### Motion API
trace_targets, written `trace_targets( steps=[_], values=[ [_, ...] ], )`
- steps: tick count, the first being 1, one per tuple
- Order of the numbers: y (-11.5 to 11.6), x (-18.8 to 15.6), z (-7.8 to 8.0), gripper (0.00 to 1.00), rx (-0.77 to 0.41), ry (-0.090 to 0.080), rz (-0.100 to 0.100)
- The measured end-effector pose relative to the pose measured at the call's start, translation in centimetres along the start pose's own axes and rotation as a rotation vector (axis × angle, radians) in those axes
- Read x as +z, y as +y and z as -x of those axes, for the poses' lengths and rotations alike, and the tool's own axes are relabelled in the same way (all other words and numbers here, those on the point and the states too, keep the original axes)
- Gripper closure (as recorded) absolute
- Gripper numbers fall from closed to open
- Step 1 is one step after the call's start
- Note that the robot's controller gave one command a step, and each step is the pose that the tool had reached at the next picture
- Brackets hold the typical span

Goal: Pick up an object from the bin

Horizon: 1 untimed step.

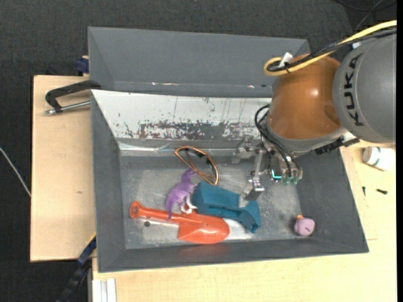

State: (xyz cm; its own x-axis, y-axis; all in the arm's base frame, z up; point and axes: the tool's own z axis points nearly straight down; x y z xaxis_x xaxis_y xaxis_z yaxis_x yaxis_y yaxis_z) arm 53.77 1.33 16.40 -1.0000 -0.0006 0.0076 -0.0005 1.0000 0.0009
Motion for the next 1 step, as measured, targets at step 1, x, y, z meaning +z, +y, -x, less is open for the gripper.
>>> trace_targets(
  steps=[1],
  values=[
    [0.00,-0.42,0.18,0.00,0.001,-0.008,0.000]
  ],
)
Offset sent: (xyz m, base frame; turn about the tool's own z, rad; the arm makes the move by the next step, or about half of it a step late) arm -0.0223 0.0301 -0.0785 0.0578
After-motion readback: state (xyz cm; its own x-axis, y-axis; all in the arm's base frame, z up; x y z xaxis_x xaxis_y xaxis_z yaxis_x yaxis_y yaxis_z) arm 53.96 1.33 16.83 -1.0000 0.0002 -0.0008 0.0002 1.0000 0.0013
